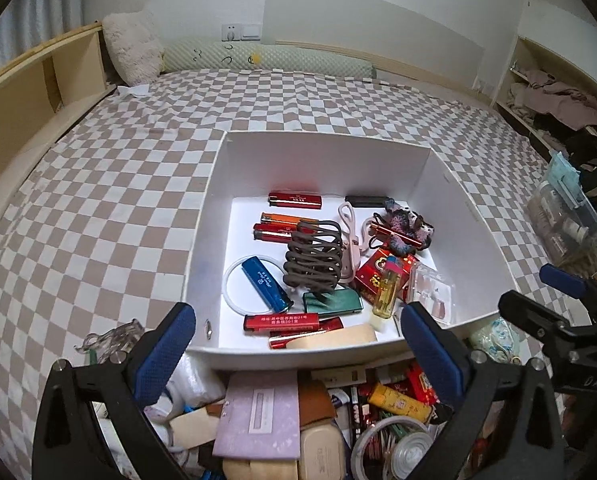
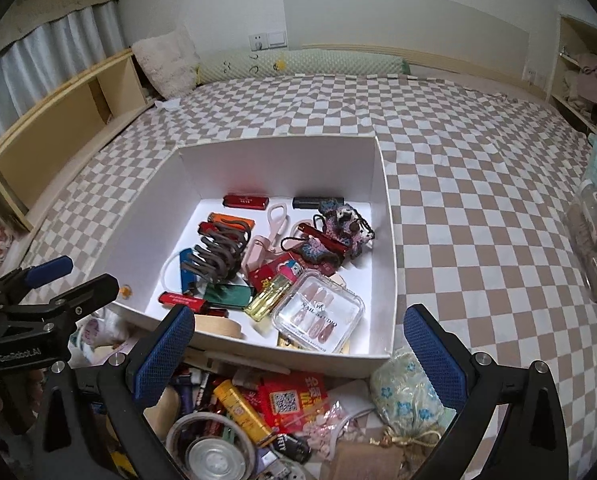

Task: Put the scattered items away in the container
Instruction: 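Withdraw both open tools from the box back toward the pile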

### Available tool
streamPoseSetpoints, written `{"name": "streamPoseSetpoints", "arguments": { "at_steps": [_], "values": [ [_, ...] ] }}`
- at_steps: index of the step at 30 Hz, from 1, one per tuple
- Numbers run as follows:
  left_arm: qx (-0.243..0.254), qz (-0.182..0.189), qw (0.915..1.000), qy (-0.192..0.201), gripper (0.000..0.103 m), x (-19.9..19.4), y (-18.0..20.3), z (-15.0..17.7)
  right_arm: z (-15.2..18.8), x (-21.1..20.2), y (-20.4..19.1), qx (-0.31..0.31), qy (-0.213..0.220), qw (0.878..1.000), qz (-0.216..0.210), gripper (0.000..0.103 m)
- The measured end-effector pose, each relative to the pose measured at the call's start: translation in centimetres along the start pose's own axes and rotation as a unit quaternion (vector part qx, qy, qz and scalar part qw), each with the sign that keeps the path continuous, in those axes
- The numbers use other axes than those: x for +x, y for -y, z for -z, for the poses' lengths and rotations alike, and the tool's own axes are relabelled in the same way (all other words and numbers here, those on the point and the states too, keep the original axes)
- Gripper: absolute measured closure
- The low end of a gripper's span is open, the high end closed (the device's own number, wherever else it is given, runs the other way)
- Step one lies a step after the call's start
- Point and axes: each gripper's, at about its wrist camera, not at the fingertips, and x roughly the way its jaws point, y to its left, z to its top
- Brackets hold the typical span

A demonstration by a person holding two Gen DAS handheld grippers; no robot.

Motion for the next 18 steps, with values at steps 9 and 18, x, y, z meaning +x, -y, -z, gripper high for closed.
{"name": "streamPoseSetpoints", "arguments": {
  "at_steps": [9, 18],
  "values": [
    [0.003, -0.004, 0.9996, 0.028, 0.0, -3.6, 0.3, 0.9, 1.2, -3.8, -0.3, -0.009, 0.028, 0.999, 0.014, 0.0],
    [0.014, -0.004, 0.9984, 0.055, 0.0, -6.7, 0.9, 2.9, 4.0, -6.6, 0.4, 0.0, 0.045, 0.999, 0.011, 0.0]
  ]
}}
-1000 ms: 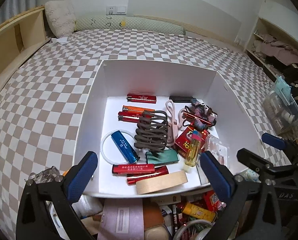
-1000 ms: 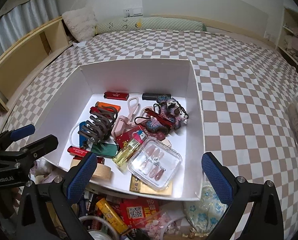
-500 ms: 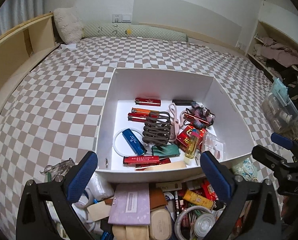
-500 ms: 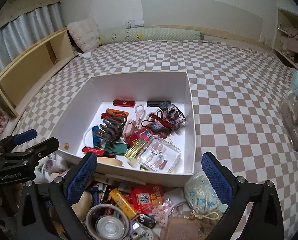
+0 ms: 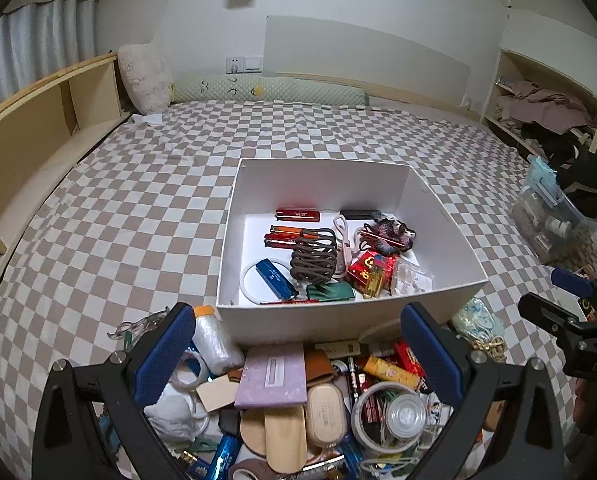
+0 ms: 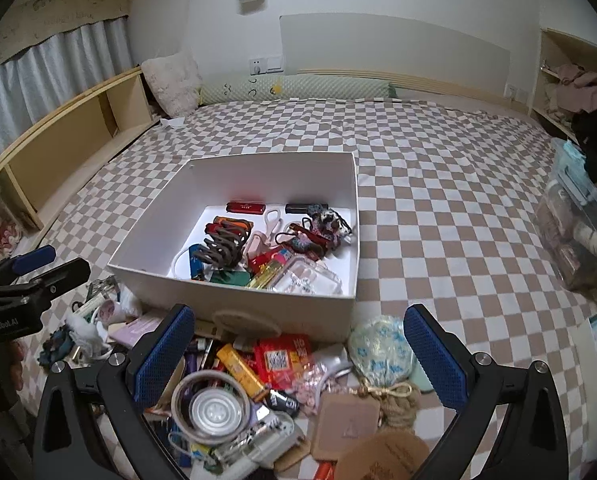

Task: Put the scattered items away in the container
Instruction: 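Withdraw both open tools from the box back toward the pile, then grasp the knitted blue-brown pouch with the left tool while the right tool grasps the cork coaster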

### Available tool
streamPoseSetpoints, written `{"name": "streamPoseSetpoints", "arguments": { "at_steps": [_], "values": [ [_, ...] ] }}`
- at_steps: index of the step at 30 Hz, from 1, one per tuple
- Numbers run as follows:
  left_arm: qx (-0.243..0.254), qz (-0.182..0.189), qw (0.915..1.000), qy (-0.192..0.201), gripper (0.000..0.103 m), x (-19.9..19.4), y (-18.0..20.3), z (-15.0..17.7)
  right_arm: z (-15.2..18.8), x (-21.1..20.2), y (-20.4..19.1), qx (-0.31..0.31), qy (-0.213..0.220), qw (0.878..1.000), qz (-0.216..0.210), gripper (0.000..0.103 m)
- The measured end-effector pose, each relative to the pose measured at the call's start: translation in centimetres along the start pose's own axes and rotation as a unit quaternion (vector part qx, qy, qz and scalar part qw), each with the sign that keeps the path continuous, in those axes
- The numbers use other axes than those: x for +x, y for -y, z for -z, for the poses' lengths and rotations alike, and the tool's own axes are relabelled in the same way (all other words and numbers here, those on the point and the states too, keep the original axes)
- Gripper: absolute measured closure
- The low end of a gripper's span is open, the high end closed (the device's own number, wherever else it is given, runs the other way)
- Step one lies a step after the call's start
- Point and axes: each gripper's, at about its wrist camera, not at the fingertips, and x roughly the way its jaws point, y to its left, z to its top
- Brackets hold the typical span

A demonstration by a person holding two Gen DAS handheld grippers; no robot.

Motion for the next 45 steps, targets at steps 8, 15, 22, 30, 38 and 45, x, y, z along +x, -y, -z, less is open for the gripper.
{"name": "streamPoseSetpoints", "arguments": {
  "at_steps": [8, 15, 22, 30, 38, 45],
  "values": [
    [0.007, -0.02, 0.9995, 0.025, 0.0, -2.3, 0.4, 2.2, 2.0, -2.7, 0.1, 0.014, 0.033, 0.999, 0.007, 0.0],
    [0.001, -0.014, 0.9993, 0.034, 0.0, -3.6, 0.5, 3.6, 3.7, -3.2, -0.2, 0.008, 0.038, 0.999, 0.005, 0.0],
    [-0.014, -0.001, 0.9993, 0.035, 0.0, -4.0, 0.3, 5.5, 5.5, -3.6, -0.3, 0.016, 0.044, 0.999, -0.006, 0.0],
    [-0.01, -0.009, 0.9982, 0.058, 0.0, -4.9, -0.1, 7.4, 7.5, -4.6, 0.6, 0.021, 0.071, 0.997, 0.002, 0.0],
    [-0.027, -0.02, 0.9976, 0.061, 0.0, -4.9, -2.5, 8.8, 9.6, -4.0, 2.3, 0.043, 0.071, 0.996, 0.015, 0.0],
    [-0.052, -0.029, 0.997, 0.05, 0.0, -4.7, -5.1, 9.9, 11.4, -3.1, 2.7, 0.027, 0.069, 0.997, 0.037, 0.0]
  ]
}}
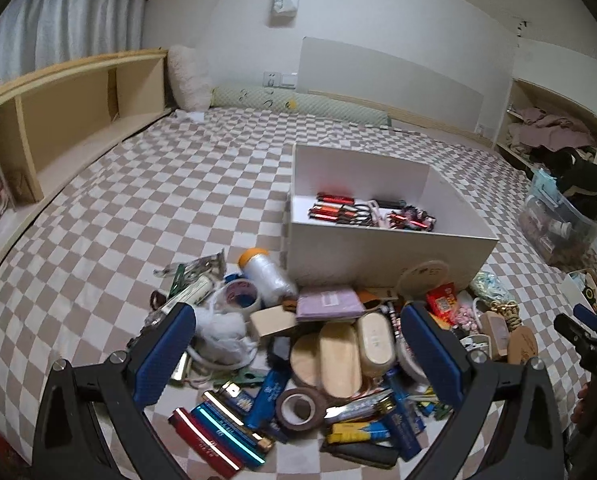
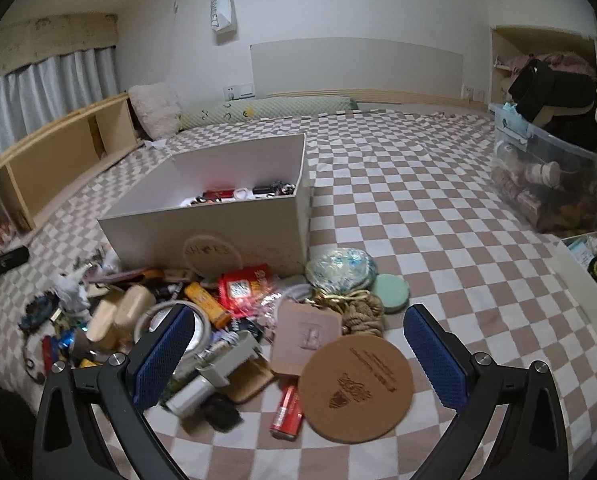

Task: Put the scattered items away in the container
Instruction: 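Grasp the knitted blue-brown pouch with the left tool while the right tool grasps the cork coaster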

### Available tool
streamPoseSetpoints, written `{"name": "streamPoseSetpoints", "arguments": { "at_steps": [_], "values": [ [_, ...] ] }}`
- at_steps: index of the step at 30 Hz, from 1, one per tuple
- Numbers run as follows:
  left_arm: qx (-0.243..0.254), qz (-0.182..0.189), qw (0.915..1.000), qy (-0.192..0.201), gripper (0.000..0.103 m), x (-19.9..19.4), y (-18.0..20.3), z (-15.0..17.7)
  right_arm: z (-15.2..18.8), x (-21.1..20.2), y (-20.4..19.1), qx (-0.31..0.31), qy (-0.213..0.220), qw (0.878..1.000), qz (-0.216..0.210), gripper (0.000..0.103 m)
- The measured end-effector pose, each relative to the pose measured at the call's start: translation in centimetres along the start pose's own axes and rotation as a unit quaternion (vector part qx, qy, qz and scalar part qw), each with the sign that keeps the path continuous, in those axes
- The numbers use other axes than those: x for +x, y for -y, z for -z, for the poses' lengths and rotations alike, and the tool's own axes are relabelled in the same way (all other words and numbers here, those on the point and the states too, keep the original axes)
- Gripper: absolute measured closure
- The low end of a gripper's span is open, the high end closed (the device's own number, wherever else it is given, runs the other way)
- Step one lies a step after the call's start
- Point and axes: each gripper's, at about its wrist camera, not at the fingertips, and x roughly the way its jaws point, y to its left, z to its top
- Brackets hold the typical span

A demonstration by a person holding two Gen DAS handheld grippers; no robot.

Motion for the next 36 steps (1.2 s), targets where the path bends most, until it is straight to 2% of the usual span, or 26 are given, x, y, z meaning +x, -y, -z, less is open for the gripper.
{"name": "streamPoseSetpoints", "arguments": {
  "at_steps": [9, 17, 24, 36],
  "values": [
    [-0.009, -0.026, 0.9996, -0.003, 0.0, 0.2, -3.3, 1.2, 1.8, 1.2, 1.2, 0.005, -0.016, 1.0, 0.019, 0.0],
    [-0.002, -0.074, 0.9972, 0.001, 0.0, 0.7, -5.9, 2.5, 3.3, 1.8, 2.5, 0.005, -0.027, 0.999, 0.024, 0.0],
    [-0.019, -0.091, 0.9956, -0.014, 0.0, 1.2, -7.9, 4.0, 5.3, 3.0, 4.6, -0.01, -0.063, 0.998, 0.027, 0.0],
    [-0.039, -0.12, 0.9916, -0.028, 0.0, 1.9, -10.3, 6.1, 6.8, 6.2, 5.8, -0.026, -0.13, 0.991, -0.024, 0.0]
  ]
}}
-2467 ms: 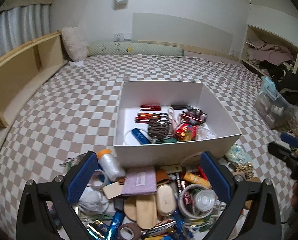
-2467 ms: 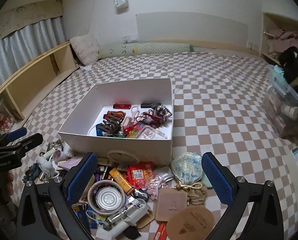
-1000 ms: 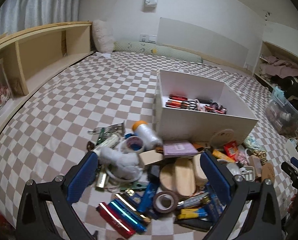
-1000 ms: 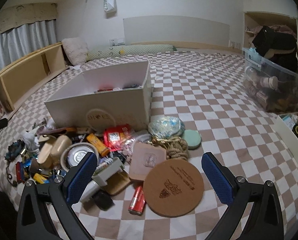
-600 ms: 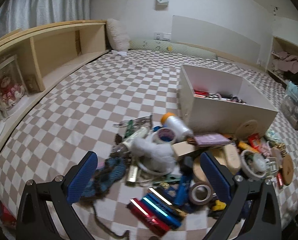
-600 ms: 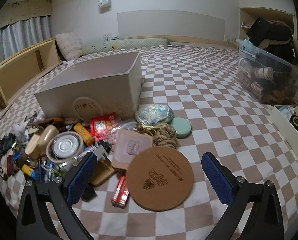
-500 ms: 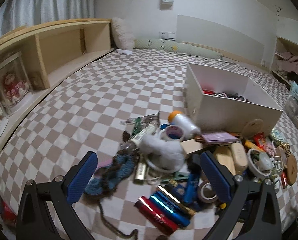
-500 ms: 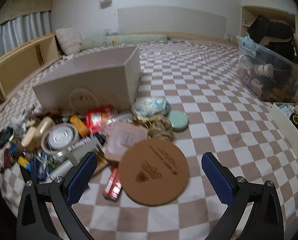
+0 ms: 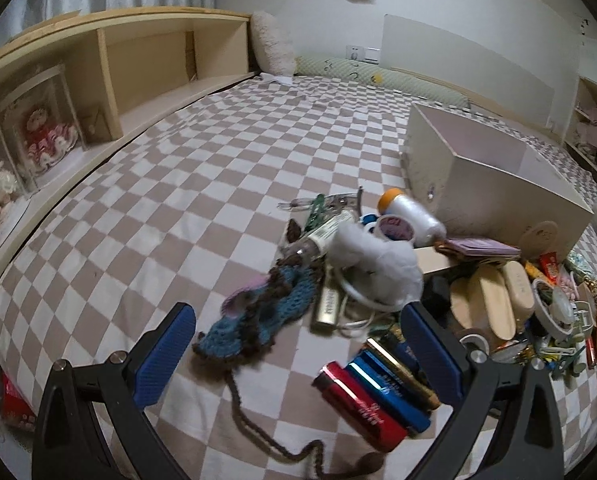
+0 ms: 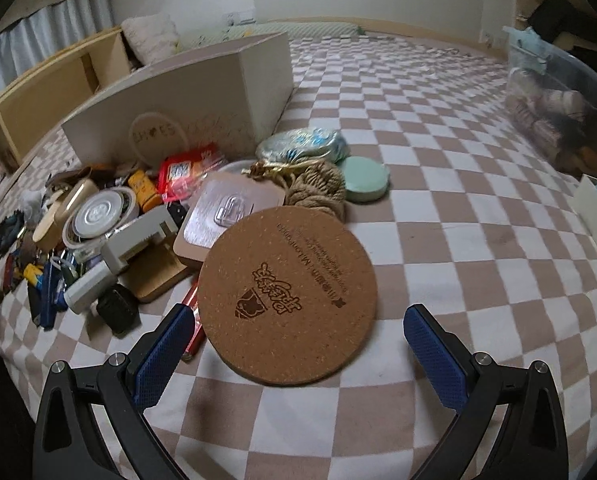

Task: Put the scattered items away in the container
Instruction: 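Grasp the knitted blue-brown pouch with the left tool while the right tool grasps the cork coaster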

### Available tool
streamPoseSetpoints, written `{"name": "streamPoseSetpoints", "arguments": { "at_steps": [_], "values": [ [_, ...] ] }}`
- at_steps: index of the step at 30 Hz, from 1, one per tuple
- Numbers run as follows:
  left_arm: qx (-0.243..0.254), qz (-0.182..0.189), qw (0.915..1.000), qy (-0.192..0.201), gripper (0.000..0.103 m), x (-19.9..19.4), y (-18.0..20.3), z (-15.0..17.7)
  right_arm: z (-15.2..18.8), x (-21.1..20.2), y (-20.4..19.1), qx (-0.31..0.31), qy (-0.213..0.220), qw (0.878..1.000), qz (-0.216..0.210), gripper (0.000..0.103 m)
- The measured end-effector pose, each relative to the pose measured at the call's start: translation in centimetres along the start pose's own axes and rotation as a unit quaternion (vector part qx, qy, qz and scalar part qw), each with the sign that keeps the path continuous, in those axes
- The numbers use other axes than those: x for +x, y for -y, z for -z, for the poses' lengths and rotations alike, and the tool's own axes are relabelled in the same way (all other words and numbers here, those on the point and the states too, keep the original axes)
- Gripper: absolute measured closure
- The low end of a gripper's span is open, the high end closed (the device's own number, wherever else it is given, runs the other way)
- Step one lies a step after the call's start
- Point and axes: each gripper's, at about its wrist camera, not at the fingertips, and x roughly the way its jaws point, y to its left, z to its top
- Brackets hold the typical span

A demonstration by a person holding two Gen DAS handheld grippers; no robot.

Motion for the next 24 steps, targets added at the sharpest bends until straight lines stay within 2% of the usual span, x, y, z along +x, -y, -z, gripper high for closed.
{"name": "streamPoseSetpoints", "arguments": {
  "at_steps": [9, 12, 16, 19, 24],
  "values": [
    [-0.037, -0.002, 0.9993, -0.008, 0.0, 0.5, -1.6, 0.4, -0.8, 1.6, -1.1, -0.043, -0.019, 0.999, 0.009, 0.0],
    [-0.043, -0.006, 0.999, -0.014, 0.0, 1.0, -2.1, 0.5, -1.1, 1.9, -0.9, -0.038, -0.02, 0.999, 0.012, 0.0],
    [-0.044, -0.033, 0.9978, -0.037, 0.0, 2.2, -2.6, 0.3, -1.4, 2.4, -0.4, -0.015, -0.033, 0.999, 0.004, 0.0],
    [-0.047, -0.032, 0.9974, -0.044, 0.0, 2.8, -2.8, 0.1, -1.4, 2.6, 0.1, 0.005, -0.041, 0.999, -0.001, 0.0],
    [-0.035, -0.035, 0.9977, -0.046, 0.0, 3.7, -2.4, -0.2, -1.3, 2.2, -0.5, 0.004, -0.036, 0.999, 0.018, 0.003]
  ]
}}
